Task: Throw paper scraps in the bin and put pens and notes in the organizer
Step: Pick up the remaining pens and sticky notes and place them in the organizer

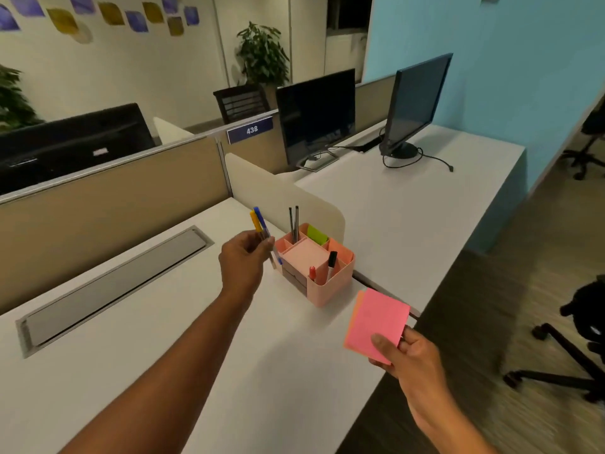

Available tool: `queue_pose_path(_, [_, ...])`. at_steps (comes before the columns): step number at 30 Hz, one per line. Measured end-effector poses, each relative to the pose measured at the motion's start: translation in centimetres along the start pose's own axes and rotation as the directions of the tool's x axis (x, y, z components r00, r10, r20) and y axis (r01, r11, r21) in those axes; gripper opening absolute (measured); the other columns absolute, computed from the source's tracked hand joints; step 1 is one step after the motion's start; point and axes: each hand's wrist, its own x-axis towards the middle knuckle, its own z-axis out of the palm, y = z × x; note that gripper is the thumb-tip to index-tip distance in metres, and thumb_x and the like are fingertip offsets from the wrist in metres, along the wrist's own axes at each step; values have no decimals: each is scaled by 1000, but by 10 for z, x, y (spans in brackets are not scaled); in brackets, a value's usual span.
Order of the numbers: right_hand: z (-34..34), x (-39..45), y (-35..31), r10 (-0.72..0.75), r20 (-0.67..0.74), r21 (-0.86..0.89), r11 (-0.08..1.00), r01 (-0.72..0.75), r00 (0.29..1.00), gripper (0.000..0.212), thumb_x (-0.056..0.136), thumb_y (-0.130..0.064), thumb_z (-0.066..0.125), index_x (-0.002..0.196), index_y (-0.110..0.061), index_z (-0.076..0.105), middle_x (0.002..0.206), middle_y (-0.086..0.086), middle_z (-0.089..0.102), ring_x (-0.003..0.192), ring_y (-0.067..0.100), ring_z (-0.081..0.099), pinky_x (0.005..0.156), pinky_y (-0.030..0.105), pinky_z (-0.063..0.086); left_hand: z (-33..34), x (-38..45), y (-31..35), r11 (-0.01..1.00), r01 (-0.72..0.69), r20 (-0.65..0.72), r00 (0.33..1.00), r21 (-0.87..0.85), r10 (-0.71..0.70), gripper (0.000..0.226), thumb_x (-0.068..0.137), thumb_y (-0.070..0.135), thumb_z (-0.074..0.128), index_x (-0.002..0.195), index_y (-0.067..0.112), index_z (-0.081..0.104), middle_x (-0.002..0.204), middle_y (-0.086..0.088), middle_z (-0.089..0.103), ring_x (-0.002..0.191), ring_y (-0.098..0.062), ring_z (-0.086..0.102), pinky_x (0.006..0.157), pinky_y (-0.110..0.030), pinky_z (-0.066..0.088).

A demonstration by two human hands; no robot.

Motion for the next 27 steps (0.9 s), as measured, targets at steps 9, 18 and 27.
queue_pose_path(9, [-3,46,-9,37,28,27,999,-38,999,29,85,-9,78,100,-32,68,87,-17,80,82,4,78,56,19,60,51,108,-34,985,98,-82,993,145,-87,20,90,19,82,108,10,81,99,-8,81,94,-25,76,97,-47,60])
queue_pose_path(18, [5,80,-17,35,22,-1,999,-35,999,33,86,-10,78,105,-36,68,94,-14,81,87,12,79,63,23,62,67,128,-65,943,185,-57,983,276,-176,32,85,22,86,114,9,82,110,-12,82,105,-28,75,98,-42,58])
queue_pose_path(27, [19,88,-14,48,73,-18,999,-47,996,35,88,-7,76,116,-28,69,103,-4,82,94,14,79,69,28,64,57,136,-65,977,185,-115,978,101,-174,35,89,28,83,117,8,80,110,-11,81,101,-26,76,101,-44,58])
